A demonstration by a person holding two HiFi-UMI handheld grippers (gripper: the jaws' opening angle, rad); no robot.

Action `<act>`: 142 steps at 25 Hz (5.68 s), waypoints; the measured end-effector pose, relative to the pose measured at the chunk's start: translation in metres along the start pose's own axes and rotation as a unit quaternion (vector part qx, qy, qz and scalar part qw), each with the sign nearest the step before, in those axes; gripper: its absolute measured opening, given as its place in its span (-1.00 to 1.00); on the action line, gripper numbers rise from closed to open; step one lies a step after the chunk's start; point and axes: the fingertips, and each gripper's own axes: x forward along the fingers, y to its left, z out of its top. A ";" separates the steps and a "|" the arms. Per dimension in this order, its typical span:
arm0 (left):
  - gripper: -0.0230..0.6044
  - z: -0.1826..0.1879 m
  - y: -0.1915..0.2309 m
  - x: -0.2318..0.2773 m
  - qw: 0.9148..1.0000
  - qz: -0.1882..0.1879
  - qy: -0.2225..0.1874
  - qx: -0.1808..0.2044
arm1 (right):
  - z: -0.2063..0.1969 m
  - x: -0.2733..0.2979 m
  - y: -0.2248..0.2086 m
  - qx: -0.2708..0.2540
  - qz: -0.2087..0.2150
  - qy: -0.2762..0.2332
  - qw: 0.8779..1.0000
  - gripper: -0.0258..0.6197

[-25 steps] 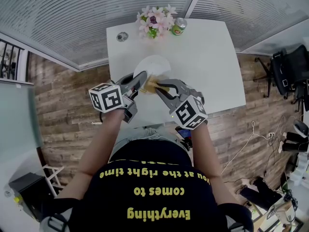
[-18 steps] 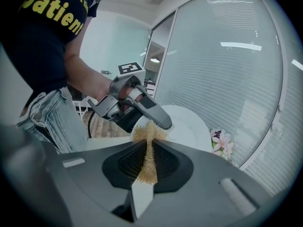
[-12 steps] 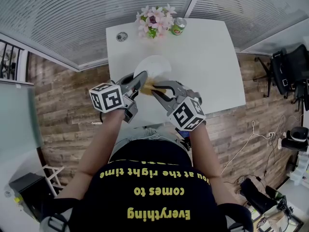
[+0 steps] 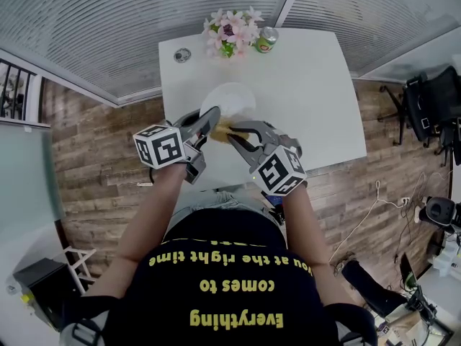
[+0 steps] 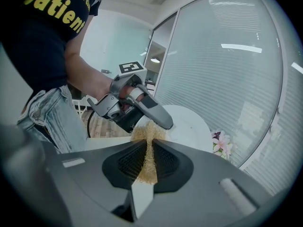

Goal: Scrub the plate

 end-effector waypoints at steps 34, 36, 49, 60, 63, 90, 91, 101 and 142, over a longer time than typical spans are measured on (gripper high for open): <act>-0.86 0.006 -0.002 -0.012 1.000 -0.004 -0.010 0.001 | -0.053 -0.034 -0.045 0.057 -0.099 0.063 0.991 -0.80; -0.86 0.007 -0.003 -0.013 1.000 -0.004 -0.012 0.000 | -0.051 -0.034 -0.044 0.056 -0.097 0.061 0.992 -0.80; -0.86 0.010 0.003 -0.014 1.000 0.011 -0.022 -0.003 | -0.043 -0.020 -0.022 0.057 -0.064 0.052 0.995 -0.80; -0.86 0.014 0.012 -0.015 0.999 0.023 -0.033 -0.006 | -0.029 -0.004 0.002 0.055 -0.028 0.031 0.998 -0.80; -0.86 0.015 0.012 -0.016 0.999 0.023 -0.035 -0.008 | -0.025 -0.002 0.005 0.056 -0.020 0.025 0.998 -0.80; -0.86 0.013 0.037 -0.028 0.997 0.061 -0.038 0.016 | 0.013 -0.007 0.030 0.048 0.026 -0.036 0.998 -0.80; -0.86 0.014 0.039 -0.030 0.997 0.063 -0.040 0.016 | 0.012 -0.008 0.027 0.054 0.022 -0.037 0.998 -0.80; -0.86 0.036 0.054 -0.055 0.989 0.106 -0.070 0.074 | -0.016 -0.041 -0.033 0.137 -0.074 -0.052 0.986 -0.80; -0.86 0.084 0.033 -0.087 0.926 0.184 -0.144 0.297 | -0.031 -0.134 -0.143 0.216 -0.319 -0.156 0.910 -0.81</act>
